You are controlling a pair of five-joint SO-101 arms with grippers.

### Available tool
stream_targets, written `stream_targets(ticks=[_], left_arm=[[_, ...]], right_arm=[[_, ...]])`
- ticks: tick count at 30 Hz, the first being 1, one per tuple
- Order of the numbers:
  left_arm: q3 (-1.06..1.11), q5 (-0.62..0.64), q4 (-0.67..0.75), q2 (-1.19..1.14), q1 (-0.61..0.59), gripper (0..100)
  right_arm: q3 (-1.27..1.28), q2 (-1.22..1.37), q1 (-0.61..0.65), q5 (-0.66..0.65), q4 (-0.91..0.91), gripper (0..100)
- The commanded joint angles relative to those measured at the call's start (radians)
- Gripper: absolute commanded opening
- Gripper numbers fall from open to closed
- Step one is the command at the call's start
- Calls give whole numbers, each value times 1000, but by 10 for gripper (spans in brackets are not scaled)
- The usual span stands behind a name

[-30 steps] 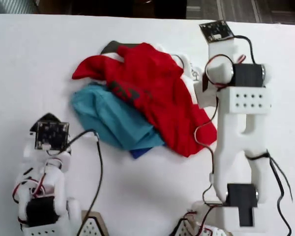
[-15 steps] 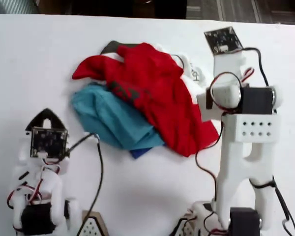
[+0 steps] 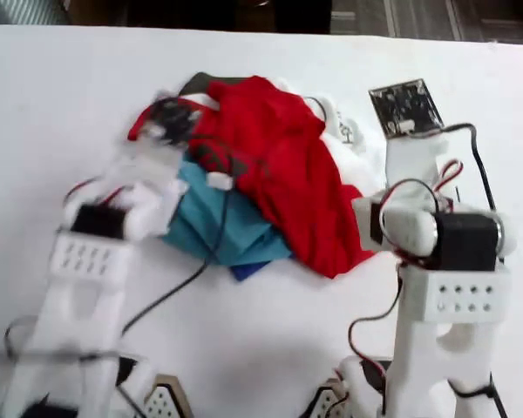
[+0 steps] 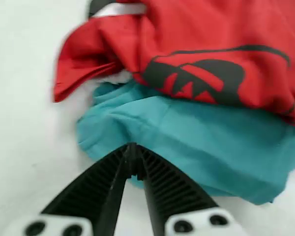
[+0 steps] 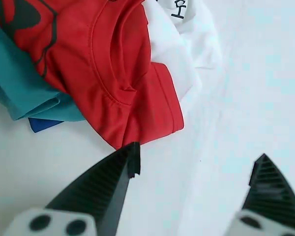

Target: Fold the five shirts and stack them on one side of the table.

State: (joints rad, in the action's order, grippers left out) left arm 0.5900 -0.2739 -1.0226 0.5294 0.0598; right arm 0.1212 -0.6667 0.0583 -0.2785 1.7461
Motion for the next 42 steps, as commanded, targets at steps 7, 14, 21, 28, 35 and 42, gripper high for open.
stream_targets(ticks=[7, 14, 21, 28, 35, 42], left_arm=[[-213, 207, -6, -351, 64, 510], [-226, 222, 35, -463, 86, 599], [-228, 213, 103, -580, 84, 600], [-220, 104, 196, -638, 72, 602], [-229, -2, 193, -638, 58, 600], [-231, -60, 167, -646, 66, 504]], right_arm=[[103, -104, -13, 8, 18, 351], [106, -107, -13, -81, 18, 351], [106, -104, -13, -81, 18, 351], [106, -105, -13, -81, 18, 351], [106, -105, -13, -81, 18, 351], [106, -105, -13, -81, 18, 351]])
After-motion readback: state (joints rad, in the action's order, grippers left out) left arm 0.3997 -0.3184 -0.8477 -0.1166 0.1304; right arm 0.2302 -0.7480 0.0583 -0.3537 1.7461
